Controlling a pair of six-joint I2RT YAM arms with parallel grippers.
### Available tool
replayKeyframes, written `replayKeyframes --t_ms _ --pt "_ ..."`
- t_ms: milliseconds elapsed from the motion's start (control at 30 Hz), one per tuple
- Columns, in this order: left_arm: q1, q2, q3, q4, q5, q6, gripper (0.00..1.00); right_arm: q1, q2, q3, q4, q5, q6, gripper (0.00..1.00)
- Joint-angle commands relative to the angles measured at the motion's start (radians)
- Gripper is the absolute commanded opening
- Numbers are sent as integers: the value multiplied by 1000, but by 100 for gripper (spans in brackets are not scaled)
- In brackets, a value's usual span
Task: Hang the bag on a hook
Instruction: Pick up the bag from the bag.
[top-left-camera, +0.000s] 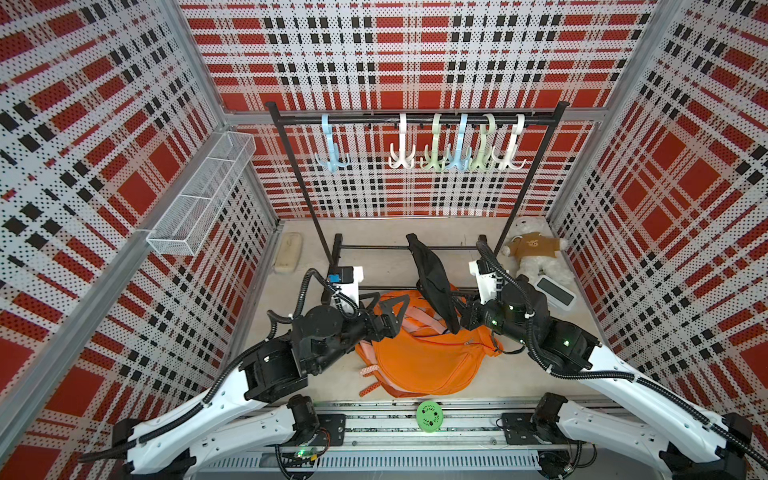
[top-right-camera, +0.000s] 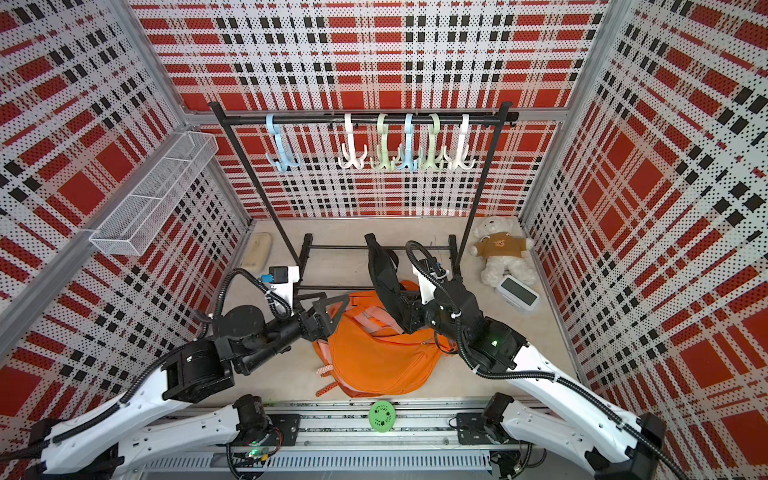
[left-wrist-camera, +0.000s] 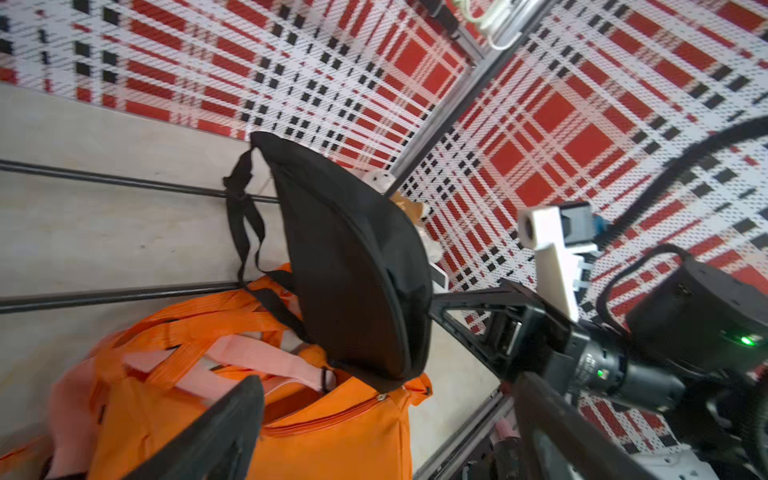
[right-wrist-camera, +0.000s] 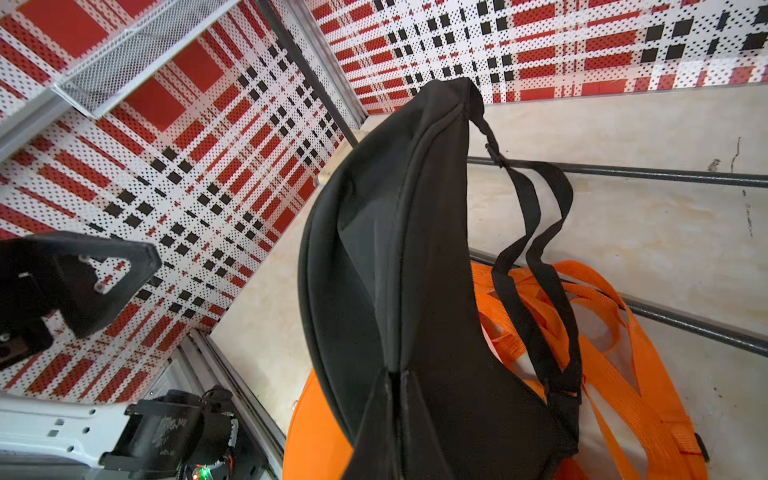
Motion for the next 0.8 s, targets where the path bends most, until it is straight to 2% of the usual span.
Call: replayKeyframes --t_ms 0,100,267,467,700,767 --pt "-25 68 32 146 -11 26 96 -3 -23 -1 115 -12 27 0" --pt "-44 129 40 204 -9 -3 95 0 -26 -11 149 -38 37 0" --pt "-44 216 98 199 -30 -41 94 39 -23 -8 194 -58 39 0" --pt "-29 272 145 219 -40 -48 91 141 45 28 168 54 -26 0" --pt "74 348 147 212 49 -96 76 206 94 30 176 196 -95 0" --pt "92 352 137 190 49 -97 75 206 94 26 174 241 -101 0"
